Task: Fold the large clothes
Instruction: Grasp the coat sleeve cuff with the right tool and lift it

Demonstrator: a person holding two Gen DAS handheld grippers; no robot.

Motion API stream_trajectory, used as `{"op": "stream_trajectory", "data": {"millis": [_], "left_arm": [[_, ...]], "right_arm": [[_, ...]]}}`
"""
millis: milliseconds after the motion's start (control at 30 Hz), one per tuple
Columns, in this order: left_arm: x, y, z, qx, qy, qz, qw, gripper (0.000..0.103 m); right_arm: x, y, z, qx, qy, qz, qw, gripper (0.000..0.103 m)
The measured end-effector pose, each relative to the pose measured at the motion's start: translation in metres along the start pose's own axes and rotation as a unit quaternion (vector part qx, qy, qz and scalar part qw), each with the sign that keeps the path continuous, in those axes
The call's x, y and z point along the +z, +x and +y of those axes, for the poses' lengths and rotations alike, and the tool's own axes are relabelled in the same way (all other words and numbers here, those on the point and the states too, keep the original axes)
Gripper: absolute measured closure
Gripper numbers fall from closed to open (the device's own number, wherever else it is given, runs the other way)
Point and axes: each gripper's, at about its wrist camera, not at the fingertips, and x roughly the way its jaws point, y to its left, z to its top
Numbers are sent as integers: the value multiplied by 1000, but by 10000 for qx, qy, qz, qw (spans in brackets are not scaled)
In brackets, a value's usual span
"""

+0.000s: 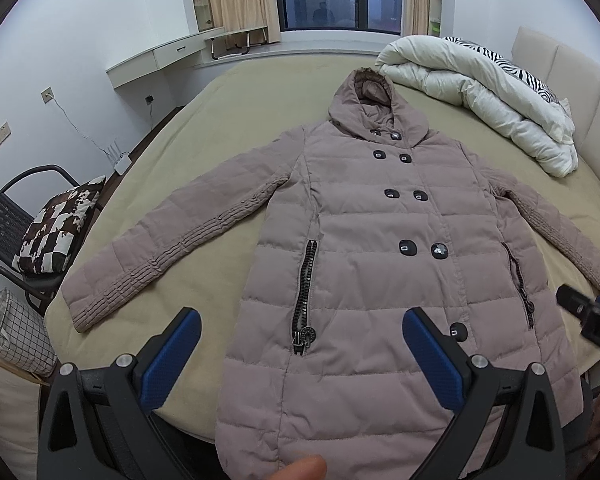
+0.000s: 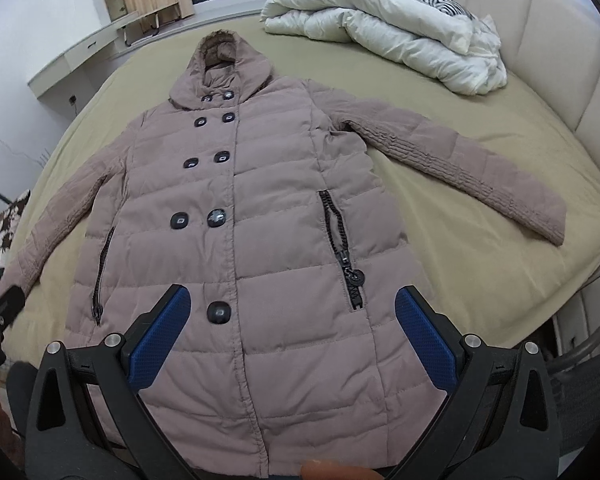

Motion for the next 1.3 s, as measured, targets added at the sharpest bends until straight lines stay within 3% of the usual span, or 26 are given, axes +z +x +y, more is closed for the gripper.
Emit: {"op": "stream_trajectory", "data": {"millis": [133,233,367,467,533,633,700,767,833,867,900,1033,1067,1133,1200,1300], "left_arm": [[2,16,-6,-256,148,233,9993,0],[5,25,-11,-159,271,230,9992,0],[11,45,-19,-405,444,395,9974,0],[15,51,-30,-666,720,72,9951,0],[18,55,-38,-745,858,62,9935,0],[29,59,-39,-748,479,182,9959,0],[35,56,-37,-840,228,-10,9962,0],[41,55,-39,-926,207,-212,9953,0],[46,59,-42,-1084,230,-205,9936,0],[48,62,-43,-1160,202,-170,9929,0],[49,65,-43,-1240,163,-134,9921,1],[51,77,-44,-1509,40,9,9885,10],[52,79,-43,-1542,21,37,9880,11],[51,83,-40,-1633,-35,81,9865,17],[54,85,-35,-1658,-122,62,9861,18],[60,90,-22,-1727,-314,33,9845,19]], "right_arm": [[14,26,-95,340,1393,-69,9896,0],[16,48,-182,663,2797,-174,9576,0],[11,82,-275,645,3959,-256,9156,0],[7,106,-334,649,4649,-365,8822,0],[4,122,-368,564,5016,-358,8625,0],[2,142,-413,589,5399,-522,8380,0],[3,151,-433,643,5535,-673,8276,0],[9,159,-444,574,5506,-778,8291,0],[22,165,-446,421,5331,-816,8411,0],[31,165,-441,387,5231,-863,8470,8],[37,167,-440,401,5132,-889,8527,23],[52,174,-439,248,5126,-959,8529,40],[50,172,-438,157,5104,-956,8545,55],[54,171,-440,152,5034,-998,8581,70],[62,161,-435,36,4821,-1083,8694,82],[90,137,-410,-81,4258,-1299,8954,89]]}}
